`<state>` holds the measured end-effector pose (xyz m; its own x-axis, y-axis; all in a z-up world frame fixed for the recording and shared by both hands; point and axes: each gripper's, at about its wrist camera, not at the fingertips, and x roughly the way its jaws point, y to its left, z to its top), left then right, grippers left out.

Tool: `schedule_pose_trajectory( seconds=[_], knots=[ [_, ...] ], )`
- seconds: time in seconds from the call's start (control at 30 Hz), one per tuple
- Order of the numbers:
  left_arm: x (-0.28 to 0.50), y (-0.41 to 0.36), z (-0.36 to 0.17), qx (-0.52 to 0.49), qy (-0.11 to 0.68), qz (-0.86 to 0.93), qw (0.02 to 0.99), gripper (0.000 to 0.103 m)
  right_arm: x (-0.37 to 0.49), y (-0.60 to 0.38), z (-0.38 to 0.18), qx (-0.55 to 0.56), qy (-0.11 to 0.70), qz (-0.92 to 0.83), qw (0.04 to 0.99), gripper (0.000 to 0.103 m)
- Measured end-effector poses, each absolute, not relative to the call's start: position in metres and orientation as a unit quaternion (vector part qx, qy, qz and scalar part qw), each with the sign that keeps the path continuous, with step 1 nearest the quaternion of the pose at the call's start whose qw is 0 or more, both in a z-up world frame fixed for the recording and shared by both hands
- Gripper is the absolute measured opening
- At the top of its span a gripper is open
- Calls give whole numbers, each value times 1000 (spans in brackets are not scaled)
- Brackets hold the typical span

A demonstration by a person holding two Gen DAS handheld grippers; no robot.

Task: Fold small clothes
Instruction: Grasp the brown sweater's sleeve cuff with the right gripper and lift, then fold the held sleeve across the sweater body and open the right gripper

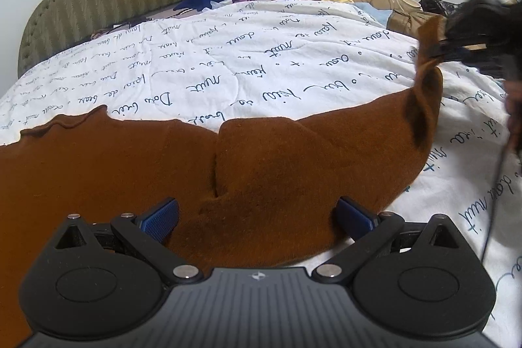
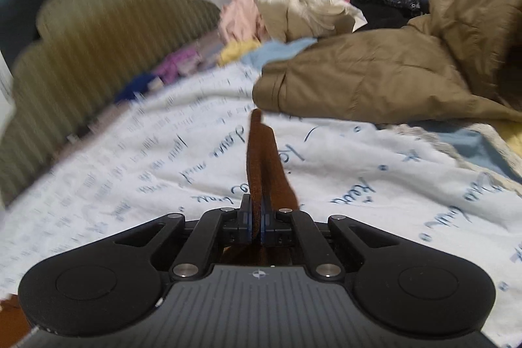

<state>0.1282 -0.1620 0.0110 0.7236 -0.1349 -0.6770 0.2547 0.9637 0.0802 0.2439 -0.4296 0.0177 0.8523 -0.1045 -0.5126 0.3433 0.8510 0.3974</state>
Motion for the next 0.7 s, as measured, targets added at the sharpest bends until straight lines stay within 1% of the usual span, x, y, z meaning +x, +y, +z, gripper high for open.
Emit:
schedule_pose_trajectory(
  seconds=[0.27, 0.43, 0.7],
  knots=[
    [102, -137, 21, 74, 359, -118, 923, 103, 159, -474, 17, 364, 128, -49, 921, 8],
    [83, -91, 37, 67, 341, -99, 932, 103, 143, -476, 14, 387, 95, -13, 917, 9],
    [71, 9, 58, 49, 328, -5, 943, 103, 147, -399, 54, 323, 75, 93, 939, 9]
  ],
)
